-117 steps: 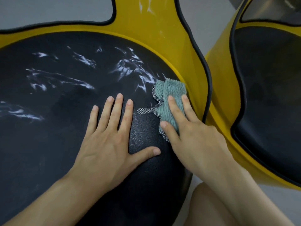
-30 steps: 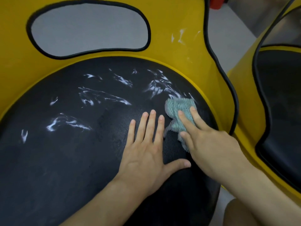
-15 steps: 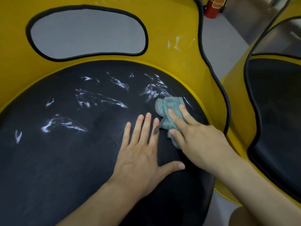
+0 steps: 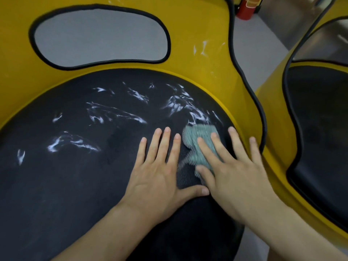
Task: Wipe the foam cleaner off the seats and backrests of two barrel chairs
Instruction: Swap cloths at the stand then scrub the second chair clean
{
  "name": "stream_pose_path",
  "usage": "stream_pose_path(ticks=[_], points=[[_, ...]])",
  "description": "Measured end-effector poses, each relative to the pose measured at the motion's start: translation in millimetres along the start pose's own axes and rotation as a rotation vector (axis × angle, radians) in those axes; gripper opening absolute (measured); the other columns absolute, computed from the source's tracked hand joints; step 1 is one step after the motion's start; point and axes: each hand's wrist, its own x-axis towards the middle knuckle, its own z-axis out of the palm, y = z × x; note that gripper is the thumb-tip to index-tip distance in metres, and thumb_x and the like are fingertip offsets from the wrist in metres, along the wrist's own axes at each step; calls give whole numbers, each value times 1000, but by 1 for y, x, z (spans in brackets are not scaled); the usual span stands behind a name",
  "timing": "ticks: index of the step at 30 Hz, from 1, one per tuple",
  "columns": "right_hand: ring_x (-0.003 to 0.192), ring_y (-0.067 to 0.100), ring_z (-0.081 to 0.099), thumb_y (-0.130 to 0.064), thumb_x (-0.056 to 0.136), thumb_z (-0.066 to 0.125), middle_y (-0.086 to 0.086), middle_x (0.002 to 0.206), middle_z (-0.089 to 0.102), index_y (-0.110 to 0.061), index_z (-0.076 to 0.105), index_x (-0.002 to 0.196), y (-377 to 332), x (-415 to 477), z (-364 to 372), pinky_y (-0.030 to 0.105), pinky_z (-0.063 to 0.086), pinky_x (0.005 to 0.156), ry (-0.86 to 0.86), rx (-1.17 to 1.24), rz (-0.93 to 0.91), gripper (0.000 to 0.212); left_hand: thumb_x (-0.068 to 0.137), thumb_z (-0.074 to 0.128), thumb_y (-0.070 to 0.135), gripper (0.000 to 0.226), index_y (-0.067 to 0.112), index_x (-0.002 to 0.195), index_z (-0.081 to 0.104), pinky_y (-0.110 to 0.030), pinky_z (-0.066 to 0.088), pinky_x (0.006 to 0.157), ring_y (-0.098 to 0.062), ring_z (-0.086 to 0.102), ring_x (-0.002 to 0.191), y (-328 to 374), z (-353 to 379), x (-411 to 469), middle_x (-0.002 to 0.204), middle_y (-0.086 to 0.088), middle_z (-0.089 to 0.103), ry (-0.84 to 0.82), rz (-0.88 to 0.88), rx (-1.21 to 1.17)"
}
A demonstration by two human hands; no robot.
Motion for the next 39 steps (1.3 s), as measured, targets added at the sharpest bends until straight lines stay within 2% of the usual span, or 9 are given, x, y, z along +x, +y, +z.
stream_pose_path(ticks=[3,6,12,15,17,27,30,33,39], points=[[154,31,-14,-62,96,0,-2,169,-4,-38,-9,159,-1,30,8,59,4,123,-35,86,1,68,67,4,105,127,19,158,-15,-48,-13,123,-19,-30,152,0,0,1,167,-4,-23,8,-10,-2],[153,26,-20,-63,95,-3,-7,166,-20,-40,-22,155,0,20,15,55,2,124,-38,147,8,67,70,8,104,127,15,161,-3,-49,-6,123,-23,-16,156,1,0,1,169,-8,-10,1,-13,-4],[150,35,27,-60,100,19,2,164,27,-32,19,160,0,-28,18,55,41,109,-131,182,94,66,77,20,100,125,8,161,20,-52,7,120,-29,8,157,0,5,2,169,-14,13,-7,15,17],[155,31,-8,-63,98,2,1,168,-9,-38,-20,156,-2,-8,14,49,16,123,-114,173,96,67,78,22,99,124,6,159,25,-54,12,119,-31,13,156,0,7,2,168,-16,17,-11,21,30],[152,27,-21,-63,99,-1,0,166,-24,-37,-30,152,1,20,10,46,2,125,-87,209,151,65,78,22,99,124,6,159,26,-55,13,118,-32,14,156,-1,8,2,167,-16,19,-11,21,33],[155,24,3,-66,94,4,4,169,5,-33,-8,157,-6,-17,15,42,20,121,-76,204,174,72,78,23,99,124,5,159,27,-56,15,118,-31,16,156,-1,9,2,167,-16,19,4,22,30],[152,20,-21,-67,90,-7,2,167,-19,-36,-28,152,0,-2,13,38,0,123,-124,203,158,72,78,23,99,124,5,158,29,-56,16,117,-32,17,155,-2,9,2,167,-17,20,1,23,34],[152,21,-22,-65,99,1,1,166,-23,-36,-23,155,8,44,4,42,-2,124,-102,239,167,68,78,21,99,123,5,158,30,-56,15,117,-32,18,155,-1,9,3,166,-17,22,1,22,43],[155,27,-8,-64,102,8,3,169,5,-30,-3,161,11,53,6,44,8,125,-11,136,157,70,79,19,98,123,6,159,26,-55,12,119,-32,14,156,-1,8,2,167,-16,19,-1,25,62]])
